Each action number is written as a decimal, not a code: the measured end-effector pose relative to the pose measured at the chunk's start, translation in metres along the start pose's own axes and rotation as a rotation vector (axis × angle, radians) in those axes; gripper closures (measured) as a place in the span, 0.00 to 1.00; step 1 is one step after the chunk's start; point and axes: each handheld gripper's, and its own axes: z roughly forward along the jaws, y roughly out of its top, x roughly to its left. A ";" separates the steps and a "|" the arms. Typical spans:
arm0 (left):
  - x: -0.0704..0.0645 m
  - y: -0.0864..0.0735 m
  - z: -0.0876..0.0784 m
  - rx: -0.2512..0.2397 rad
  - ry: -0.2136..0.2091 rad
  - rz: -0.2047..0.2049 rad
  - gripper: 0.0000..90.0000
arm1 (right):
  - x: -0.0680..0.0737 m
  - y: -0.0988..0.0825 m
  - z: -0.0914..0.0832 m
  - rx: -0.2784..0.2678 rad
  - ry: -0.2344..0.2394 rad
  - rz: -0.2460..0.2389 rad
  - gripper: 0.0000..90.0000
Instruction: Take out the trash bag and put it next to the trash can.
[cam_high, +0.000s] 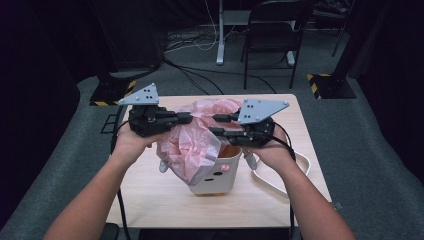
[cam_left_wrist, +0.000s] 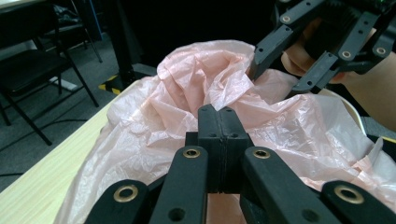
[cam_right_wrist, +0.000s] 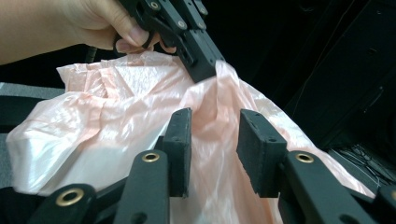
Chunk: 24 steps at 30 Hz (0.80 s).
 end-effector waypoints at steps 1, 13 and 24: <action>0.000 0.001 -0.001 -0.004 0.000 -0.002 1.00 | 0.000 -0.001 -0.002 -0.004 -0.002 0.006 0.70; -0.005 0.012 -0.005 -0.020 0.000 0.015 1.00 | 0.006 -0.004 -0.018 -0.028 -0.027 0.016 0.67; -0.003 -0.005 0.004 0.015 0.077 -0.006 0.64 | 0.006 -0.008 -0.016 -0.024 -0.029 0.022 0.68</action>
